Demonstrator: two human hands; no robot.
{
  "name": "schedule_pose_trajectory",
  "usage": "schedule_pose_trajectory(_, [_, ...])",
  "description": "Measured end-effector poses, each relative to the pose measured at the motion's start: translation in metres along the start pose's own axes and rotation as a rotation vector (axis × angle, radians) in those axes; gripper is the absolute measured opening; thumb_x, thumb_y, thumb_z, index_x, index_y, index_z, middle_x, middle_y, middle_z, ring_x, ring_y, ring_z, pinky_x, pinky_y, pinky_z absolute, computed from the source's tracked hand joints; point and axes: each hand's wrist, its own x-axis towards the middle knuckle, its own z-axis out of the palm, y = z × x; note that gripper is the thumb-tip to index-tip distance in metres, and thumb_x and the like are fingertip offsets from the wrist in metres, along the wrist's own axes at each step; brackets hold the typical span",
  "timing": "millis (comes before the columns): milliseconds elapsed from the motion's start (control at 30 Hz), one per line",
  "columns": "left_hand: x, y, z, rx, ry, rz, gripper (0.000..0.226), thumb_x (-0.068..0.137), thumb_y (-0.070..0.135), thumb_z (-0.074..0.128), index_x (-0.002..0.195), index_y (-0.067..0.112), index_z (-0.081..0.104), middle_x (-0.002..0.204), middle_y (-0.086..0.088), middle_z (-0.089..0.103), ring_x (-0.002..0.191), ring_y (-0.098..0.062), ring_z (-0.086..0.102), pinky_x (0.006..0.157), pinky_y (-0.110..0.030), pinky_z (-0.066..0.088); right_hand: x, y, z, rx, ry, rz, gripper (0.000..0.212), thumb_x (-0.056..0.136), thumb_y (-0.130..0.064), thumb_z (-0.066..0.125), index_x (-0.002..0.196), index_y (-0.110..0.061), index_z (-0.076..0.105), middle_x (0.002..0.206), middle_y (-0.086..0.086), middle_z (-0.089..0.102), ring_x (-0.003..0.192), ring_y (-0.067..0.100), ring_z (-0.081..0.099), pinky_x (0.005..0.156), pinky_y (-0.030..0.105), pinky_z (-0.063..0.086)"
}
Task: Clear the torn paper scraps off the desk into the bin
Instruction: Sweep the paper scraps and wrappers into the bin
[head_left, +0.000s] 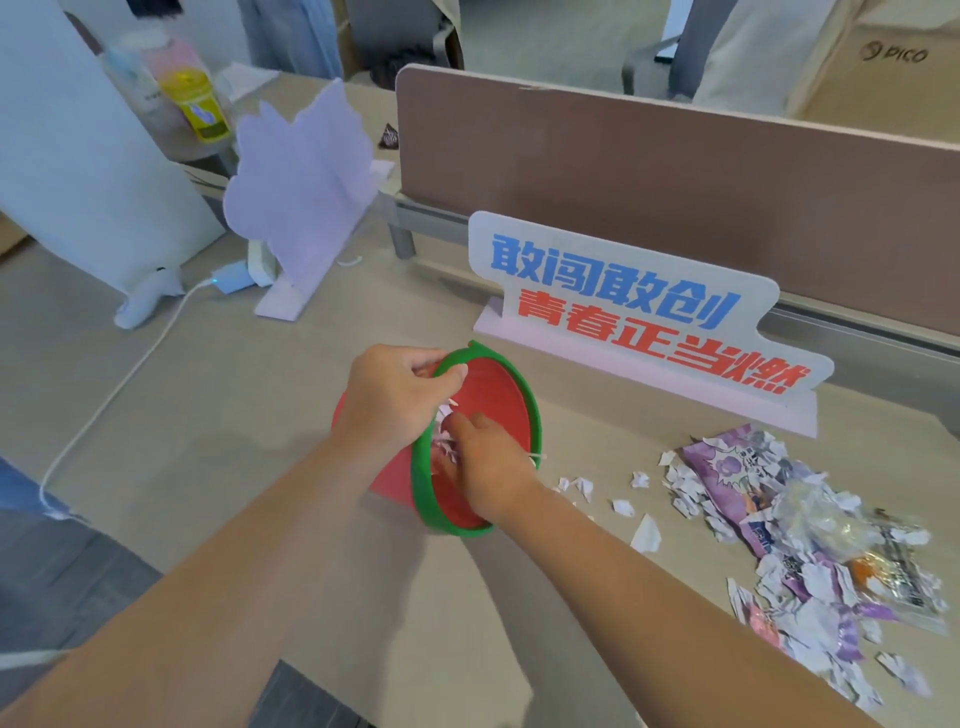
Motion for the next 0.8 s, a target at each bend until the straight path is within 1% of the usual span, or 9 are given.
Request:
schedule_pose_trajectory(100, [0.000,0.000,-0.005,-0.003,0.021,-0.025,0.006,0.079,0.022,0.073,0.082,0.019,0.077,0.078,-0.010,0.076,0.069,-0.012,0.063,0.076,-0.033,0.054,0.009,-0.001,0.011,-0.034,-0.058,0.021,0.057,0.082,-0.043,0.051,0.133,-0.018,0.041,0.120,0.018,0.051,0.109,0.036,0.046,0.091,0.042,0.036])
schedule_pose_trajectory(200, [-0.001,0.000,-0.008,-0.007,0.027,-0.038,0.009,0.079,0.023,0.073,0.086,0.018,0.077,0.078,-0.007,0.076,0.072,-0.015,0.068,0.077,-0.031,0.054,0.004,0.005,0.018,0.020,0.038,-0.053,0.082,0.063,-0.059,0.038,0.136,-0.021,0.041,0.117,0.015,0.055,0.107,0.034,0.048,0.097,0.045,0.035])
schedule_pose_trajectory(333, [-0.002,-0.001,-0.007,-0.014,0.006,-0.052,0.019,0.079,0.025,0.074,0.096,0.020,0.077,0.073,0.015,0.073,0.072,-0.005,0.070,0.074,-0.022,0.055,-0.016,0.026,0.005,0.332,0.194,-0.013,0.069,0.064,-0.045,0.068,0.126,-0.019,0.053,0.120,0.004,0.056,0.115,0.019,0.045,0.101,0.026,0.030])
schedule_pose_trajectory(433, [-0.002,-0.002,-0.006,-0.022,-0.013,-0.057,0.021,0.078,0.027,0.074,0.099,0.021,0.076,0.073,0.017,0.072,0.069,0.004,0.069,0.071,-0.016,0.054,-0.040,0.053,0.000,0.497,0.352,0.061,0.049,0.066,-0.028,0.066,0.114,-0.022,0.059,0.114,-0.002,0.057,0.111,0.013,0.047,0.097,0.022,0.034])
schedule_pose_trajectory(500, [-0.001,0.000,-0.004,-0.014,-0.021,-0.050,0.021,0.078,0.027,0.074,0.098,0.022,0.076,0.071,0.019,0.071,0.070,0.006,0.068,0.068,-0.011,0.052,-0.056,0.075,0.006,0.555,0.495,0.193,0.045,0.066,-0.029,0.052,0.110,-0.020,0.060,0.110,-0.002,0.056,0.109,0.014,0.049,0.094,0.025,0.036])
schedule_pose_trajectory(567, [-0.001,0.001,-0.002,-0.014,-0.019,-0.050,0.017,0.078,0.026,0.074,0.095,0.023,0.075,0.067,0.020,0.069,0.070,0.004,0.068,0.068,-0.012,0.053,-0.065,0.097,0.015,0.443,0.533,0.377,0.047,0.070,-0.029,0.049,0.114,-0.014,0.059,0.115,0.005,0.054,0.113,0.022,0.048,0.094,0.027,0.033])
schedule_pose_trajectory(633, [-0.002,0.002,-0.001,-0.011,-0.020,-0.051,0.016,0.078,0.026,0.074,0.094,0.024,0.075,0.061,0.024,0.067,0.068,0.007,0.067,0.068,-0.011,0.053,-0.070,0.114,0.029,0.285,0.436,0.492,0.046,0.076,-0.035,0.054,0.119,-0.016,0.055,0.119,0.009,0.051,0.115,0.029,0.045,0.097,0.033,0.033])
schedule_pose_trajectory(700, [-0.002,0.002,0.000,-0.003,-0.020,-0.042,0.017,0.078,0.026,0.074,0.095,0.024,0.074,0.057,0.026,0.065,0.066,0.010,0.066,0.065,-0.007,0.051,-0.070,0.122,0.045,0.145,0.327,0.484,0.045,0.075,-0.052,0.052,0.111,-0.025,0.053,0.114,0.003,0.048,0.113,0.031,0.045,0.097,0.042,0.036])
schedule_pose_trajectory(800, [-0.005,0.002,-0.002,0.017,-0.005,-0.027,0.022,0.078,0.028,0.074,0.099,0.021,0.075,0.069,0.021,0.068,0.071,0.006,0.068,0.071,-0.013,0.053,-0.067,0.121,0.061,-0.062,0.208,0.462,0.051,0.074,-0.063,0.043,0.115,-0.033,0.047,0.133,0.001,0.039,0.128,0.027,0.031,0.108,0.043,0.027])
